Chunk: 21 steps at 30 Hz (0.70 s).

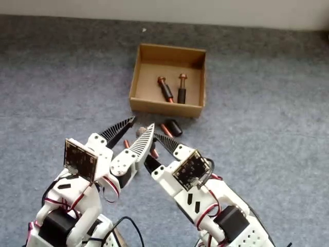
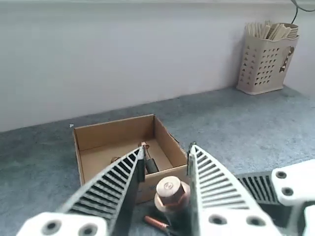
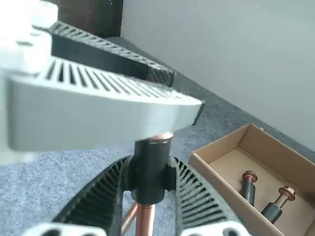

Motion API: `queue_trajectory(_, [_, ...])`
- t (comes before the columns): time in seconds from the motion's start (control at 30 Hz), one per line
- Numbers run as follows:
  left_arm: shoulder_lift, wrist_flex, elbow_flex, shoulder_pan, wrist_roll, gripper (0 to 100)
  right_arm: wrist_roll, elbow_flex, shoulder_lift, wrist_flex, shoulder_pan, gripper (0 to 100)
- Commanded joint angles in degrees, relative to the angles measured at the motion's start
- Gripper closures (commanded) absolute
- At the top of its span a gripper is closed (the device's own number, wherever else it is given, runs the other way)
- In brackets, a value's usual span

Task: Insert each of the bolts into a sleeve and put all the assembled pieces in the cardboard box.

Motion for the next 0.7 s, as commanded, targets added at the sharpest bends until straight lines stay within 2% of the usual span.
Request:
queue_trajectory(0.0, [0.0,1.1,-0.5,-0.9,-0.2,83,0.1,-1.0,-0.7,-1.5,0.9,99.3])
queue_trajectory(0.23, [0.0,6.3,-3.5,-1.0,-0.3,79,0.1,-0.8,-0.7,-1.4,1.0,99.3])
queue_trajectory(0.47, [0.5,7.1,-5.5,-10.4,0.0,79,-1.8,1.3,-0.3,-1.4,5.3,99.3])
queue_trajectory(0.67, [0.5,7.4,-5.4,-16.0,-1.6,98,-3.4,1.1,-0.1,0.4,10.3,99.3])
